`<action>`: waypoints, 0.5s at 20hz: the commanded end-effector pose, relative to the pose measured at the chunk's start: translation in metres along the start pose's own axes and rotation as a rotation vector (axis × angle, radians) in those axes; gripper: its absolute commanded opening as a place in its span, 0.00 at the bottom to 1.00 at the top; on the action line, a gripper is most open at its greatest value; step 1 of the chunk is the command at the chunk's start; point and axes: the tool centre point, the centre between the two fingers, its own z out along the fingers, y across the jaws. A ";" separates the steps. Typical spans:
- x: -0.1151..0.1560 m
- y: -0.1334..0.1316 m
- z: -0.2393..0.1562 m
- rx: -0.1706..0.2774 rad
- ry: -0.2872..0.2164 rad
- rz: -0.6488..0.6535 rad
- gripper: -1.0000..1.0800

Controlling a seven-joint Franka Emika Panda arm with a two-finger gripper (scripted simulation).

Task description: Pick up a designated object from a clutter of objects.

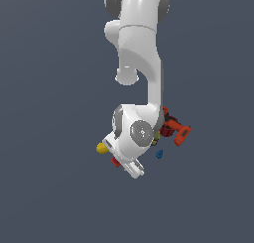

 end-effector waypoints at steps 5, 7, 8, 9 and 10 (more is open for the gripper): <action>0.000 0.001 0.018 -0.001 0.000 0.002 1.00; 0.000 0.001 0.018 -0.001 0.000 0.002 0.00; 0.000 0.001 0.018 -0.001 0.000 0.002 0.00; 0.000 0.001 0.018 -0.001 0.000 0.002 0.00; 0.000 0.001 0.018 -0.001 0.000 0.002 0.00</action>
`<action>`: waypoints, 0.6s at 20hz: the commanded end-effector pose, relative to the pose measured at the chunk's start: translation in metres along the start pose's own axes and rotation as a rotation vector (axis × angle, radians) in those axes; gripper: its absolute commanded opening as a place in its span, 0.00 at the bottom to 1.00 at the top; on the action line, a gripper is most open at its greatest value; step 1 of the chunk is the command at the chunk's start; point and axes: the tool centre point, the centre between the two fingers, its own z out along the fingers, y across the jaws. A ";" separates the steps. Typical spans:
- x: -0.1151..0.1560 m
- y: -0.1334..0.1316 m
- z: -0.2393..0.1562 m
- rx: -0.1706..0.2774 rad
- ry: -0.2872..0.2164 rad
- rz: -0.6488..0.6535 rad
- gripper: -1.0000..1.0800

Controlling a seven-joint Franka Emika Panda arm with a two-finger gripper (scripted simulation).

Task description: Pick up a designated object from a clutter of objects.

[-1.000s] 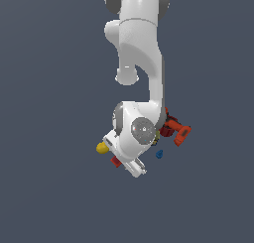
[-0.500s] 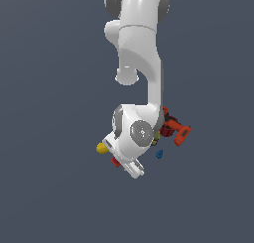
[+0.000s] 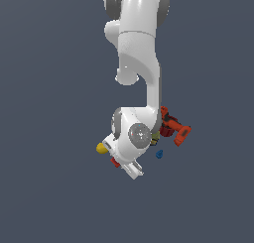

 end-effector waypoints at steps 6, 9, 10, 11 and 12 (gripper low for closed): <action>0.000 0.000 0.000 0.000 0.000 0.000 0.00; 0.000 0.001 -0.002 0.000 0.000 0.000 0.00; 0.000 0.001 -0.004 0.000 0.000 0.000 0.00; 0.000 0.002 -0.006 0.000 0.000 0.000 0.00; 0.000 0.003 -0.009 0.000 0.000 0.000 0.00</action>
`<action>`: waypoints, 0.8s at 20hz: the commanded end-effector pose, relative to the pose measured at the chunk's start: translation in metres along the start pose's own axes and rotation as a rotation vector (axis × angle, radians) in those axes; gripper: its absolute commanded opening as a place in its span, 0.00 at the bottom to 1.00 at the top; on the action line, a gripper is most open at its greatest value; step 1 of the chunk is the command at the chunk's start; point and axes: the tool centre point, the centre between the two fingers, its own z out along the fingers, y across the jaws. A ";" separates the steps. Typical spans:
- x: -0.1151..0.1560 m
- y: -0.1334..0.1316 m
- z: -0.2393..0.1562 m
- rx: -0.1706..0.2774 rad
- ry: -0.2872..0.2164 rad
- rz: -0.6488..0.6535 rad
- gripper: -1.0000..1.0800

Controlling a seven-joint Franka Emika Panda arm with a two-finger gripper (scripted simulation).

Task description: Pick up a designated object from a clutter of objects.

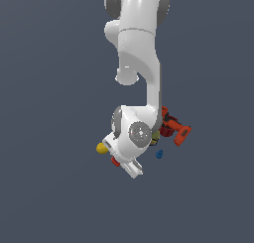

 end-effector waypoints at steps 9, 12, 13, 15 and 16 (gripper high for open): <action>-0.002 0.016 -0.055 0.003 0.000 0.001 0.00; -0.004 0.025 -0.082 0.003 -0.001 0.001 0.00; -0.004 0.028 -0.092 0.003 -0.002 0.001 0.00; -0.005 0.035 -0.114 0.003 -0.002 0.001 0.00; -0.006 0.039 -0.125 0.003 -0.002 0.001 0.00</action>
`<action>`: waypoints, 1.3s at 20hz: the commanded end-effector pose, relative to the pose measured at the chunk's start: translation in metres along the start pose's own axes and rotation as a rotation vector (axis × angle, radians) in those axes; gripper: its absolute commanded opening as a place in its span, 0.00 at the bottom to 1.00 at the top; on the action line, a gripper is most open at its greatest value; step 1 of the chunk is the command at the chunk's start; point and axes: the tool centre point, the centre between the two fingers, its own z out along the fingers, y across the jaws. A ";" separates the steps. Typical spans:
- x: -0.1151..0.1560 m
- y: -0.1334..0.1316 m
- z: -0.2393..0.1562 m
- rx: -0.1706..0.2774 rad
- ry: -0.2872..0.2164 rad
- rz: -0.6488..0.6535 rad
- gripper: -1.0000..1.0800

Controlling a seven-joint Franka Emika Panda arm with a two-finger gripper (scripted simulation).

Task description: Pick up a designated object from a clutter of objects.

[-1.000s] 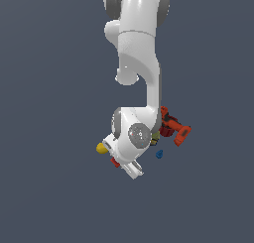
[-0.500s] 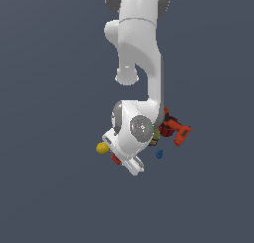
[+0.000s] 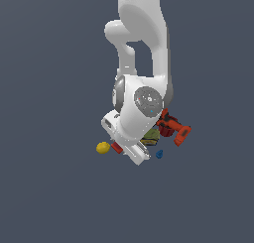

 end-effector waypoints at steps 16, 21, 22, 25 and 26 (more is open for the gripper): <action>-0.006 0.057 -0.193 0.000 0.003 0.003 0.00; -0.007 0.066 -0.228 0.000 0.003 0.002 0.00; -0.007 0.067 -0.233 0.000 0.003 0.002 0.00; -0.007 0.069 -0.245 -0.001 0.004 0.002 0.00; -0.007 0.070 -0.248 -0.001 0.004 0.002 0.00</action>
